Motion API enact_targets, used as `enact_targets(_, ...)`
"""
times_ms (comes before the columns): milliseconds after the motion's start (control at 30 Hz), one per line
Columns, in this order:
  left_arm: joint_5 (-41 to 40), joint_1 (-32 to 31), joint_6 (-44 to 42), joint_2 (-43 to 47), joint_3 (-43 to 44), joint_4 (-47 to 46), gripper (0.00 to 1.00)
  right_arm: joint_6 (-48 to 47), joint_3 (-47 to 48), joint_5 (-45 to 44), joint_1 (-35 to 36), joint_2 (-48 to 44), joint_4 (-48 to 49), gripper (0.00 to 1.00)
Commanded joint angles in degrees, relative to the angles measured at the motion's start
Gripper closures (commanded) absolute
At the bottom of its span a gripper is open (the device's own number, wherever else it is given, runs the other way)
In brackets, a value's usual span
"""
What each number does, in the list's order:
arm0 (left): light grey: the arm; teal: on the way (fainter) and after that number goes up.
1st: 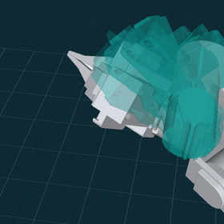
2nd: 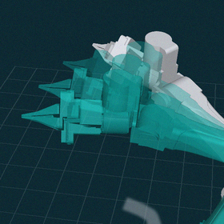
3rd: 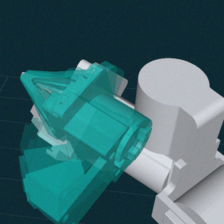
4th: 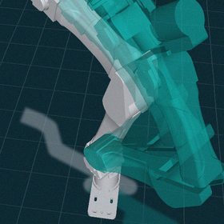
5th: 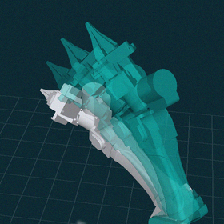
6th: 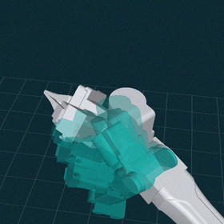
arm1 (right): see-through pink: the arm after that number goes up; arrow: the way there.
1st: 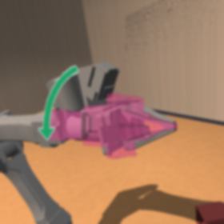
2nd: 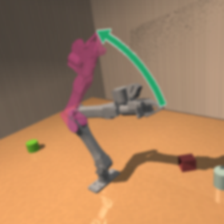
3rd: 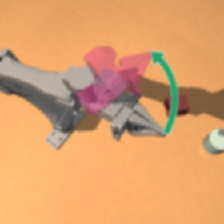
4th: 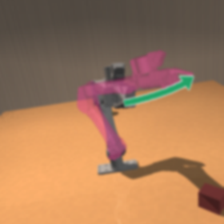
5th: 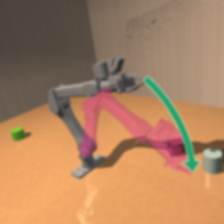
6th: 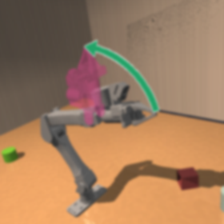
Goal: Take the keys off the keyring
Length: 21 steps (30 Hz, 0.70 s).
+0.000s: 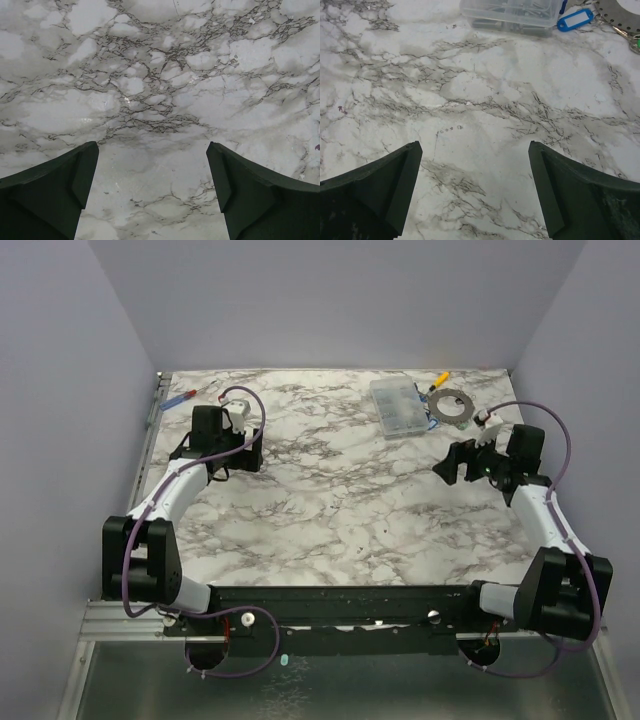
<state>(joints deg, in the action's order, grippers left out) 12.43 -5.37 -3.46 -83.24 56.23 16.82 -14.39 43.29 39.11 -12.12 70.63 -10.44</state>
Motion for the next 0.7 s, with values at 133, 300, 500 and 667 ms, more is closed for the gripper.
enact_targets(133,1.5,0.1,0.0,3.0,-0.8,-2.1,0.01,8.4,8.7,-5.3,-0.3,6.8,0.8,0.0)
enact_targets(300,1.6,0.1,0.1,3.4,-1.2,-2.5,0.01,12.6,16.6,-10.1,-0.3,14.4,2.0,0.0)
enact_targets(500,1.5,0.0,0.2,3.5,-1.4,-2.6,0.01,16.6,29.2,-12.8,-1.5,25.9,0.6,0.01)
enact_targets(667,1.4,0.1,0.3,4.1,-1.5,-2.7,0.01,17.8,37.7,-16.7,-2.1,35.0,-1.6,0.04)
